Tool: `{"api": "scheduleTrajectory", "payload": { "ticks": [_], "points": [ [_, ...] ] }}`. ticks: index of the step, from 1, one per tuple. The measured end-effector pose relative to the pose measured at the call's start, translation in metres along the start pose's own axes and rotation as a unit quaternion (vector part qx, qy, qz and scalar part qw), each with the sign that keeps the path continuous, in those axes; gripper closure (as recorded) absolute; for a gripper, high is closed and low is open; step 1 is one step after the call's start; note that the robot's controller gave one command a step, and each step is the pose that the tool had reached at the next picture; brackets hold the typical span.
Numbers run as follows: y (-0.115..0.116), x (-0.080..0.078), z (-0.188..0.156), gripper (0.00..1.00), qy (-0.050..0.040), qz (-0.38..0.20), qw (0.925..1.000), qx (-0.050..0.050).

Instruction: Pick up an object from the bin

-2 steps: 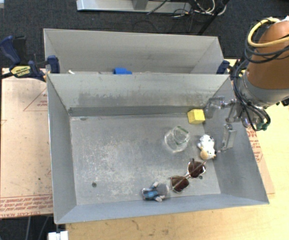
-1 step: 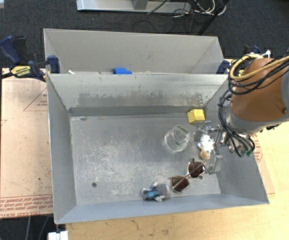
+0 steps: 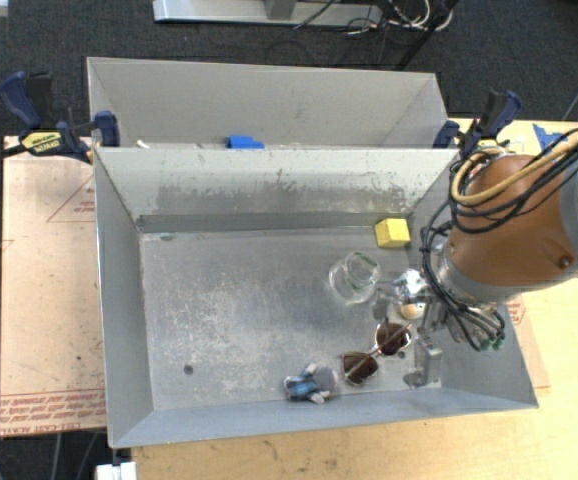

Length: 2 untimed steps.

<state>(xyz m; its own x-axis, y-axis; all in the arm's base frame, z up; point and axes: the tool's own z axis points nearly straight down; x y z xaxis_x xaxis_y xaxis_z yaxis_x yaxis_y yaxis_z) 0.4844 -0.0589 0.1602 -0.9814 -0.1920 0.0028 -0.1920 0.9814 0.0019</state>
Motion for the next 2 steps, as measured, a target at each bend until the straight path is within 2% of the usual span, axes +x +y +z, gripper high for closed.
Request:
{"api": "scheduleTrajectory", "payload": {
  "ticks": [1,2],
  "points": [
    [-0.024,-0.016,0.05,0.0,-0.0013,-0.005,1.0,0.0],
    [-0.009,-0.016,0.092,0.0,-0.0022,-0.034,0.9994,0.001]
  ]
}}
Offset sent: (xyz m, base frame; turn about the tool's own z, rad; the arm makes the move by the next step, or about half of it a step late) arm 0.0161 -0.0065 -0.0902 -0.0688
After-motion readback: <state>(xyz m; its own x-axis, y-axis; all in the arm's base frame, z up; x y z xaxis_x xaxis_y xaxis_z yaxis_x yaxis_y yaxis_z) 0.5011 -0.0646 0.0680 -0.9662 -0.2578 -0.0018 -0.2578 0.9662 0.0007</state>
